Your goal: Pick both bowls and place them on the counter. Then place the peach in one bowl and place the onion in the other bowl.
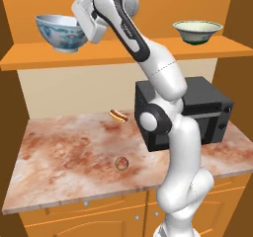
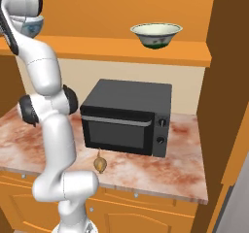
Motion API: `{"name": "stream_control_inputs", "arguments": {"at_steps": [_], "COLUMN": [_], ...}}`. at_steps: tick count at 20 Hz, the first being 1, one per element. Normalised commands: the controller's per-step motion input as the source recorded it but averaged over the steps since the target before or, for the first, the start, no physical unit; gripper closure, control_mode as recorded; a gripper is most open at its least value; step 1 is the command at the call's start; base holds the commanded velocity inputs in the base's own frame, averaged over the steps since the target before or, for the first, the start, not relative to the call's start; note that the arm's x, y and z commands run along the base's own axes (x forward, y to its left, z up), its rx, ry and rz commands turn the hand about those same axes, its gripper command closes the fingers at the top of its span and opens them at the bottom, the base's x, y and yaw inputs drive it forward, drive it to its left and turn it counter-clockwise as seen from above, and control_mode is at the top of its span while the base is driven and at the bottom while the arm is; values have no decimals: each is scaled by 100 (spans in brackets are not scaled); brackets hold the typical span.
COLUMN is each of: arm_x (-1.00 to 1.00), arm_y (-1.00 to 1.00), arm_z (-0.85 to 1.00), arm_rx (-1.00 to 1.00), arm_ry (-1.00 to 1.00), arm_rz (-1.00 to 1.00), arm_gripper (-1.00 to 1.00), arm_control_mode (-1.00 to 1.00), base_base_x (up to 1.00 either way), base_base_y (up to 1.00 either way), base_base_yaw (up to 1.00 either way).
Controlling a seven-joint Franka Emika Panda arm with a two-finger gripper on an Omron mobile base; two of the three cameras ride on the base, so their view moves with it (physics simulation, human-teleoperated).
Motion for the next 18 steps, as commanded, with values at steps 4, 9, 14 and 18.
{"name": "stream_control_inputs", "arguments": {"at_steps": [4, 9, 14, 18], "arm_x": [-94, -94, -94, -94], "arm_y": [-16, -26, -35, -33], "arm_z": [-22, -25, -51, -62], "arm_rx": [0, 0, 0, 0], "arm_ry": [0, 1, 8, 0], "arm_rz": [0, 0, 0, -1], "arm_gripper": [100, 100, 100, 100], "arm_control_mode": [-100, -100, -100, -100], "base_base_x": [0, 0, 0, 0], "base_base_y": [0, 0, 0, 0], "base_base_yaw": [0, 0, 0, 0]}}
